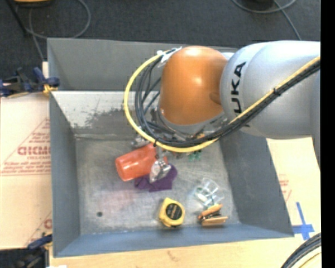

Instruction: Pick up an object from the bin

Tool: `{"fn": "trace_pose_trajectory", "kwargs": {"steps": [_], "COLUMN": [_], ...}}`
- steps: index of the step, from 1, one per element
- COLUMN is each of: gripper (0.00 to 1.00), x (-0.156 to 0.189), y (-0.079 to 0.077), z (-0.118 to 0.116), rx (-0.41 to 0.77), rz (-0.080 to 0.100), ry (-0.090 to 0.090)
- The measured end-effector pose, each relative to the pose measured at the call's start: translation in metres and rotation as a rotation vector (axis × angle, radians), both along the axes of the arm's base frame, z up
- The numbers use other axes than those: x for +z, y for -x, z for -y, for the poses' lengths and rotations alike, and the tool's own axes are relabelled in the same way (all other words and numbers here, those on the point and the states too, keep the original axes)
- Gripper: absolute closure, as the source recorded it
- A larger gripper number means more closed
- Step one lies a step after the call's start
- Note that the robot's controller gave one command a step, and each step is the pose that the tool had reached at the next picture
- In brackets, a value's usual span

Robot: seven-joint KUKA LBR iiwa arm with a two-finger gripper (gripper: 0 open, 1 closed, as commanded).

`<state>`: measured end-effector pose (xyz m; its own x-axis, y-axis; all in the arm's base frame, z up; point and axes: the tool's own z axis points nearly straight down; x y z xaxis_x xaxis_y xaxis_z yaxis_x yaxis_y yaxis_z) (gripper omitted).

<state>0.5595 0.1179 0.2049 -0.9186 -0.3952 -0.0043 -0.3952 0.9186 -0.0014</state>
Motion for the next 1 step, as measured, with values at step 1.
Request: {"fn": "trace_pose_trajectory", "kwargs": {"steps": [1], "gripper": [0.0], "x": [-0.0004], "y": [0.0003], "z": [0.0], "rx": [0.0], "rz": [-0.001], "ry": [0.0]}}
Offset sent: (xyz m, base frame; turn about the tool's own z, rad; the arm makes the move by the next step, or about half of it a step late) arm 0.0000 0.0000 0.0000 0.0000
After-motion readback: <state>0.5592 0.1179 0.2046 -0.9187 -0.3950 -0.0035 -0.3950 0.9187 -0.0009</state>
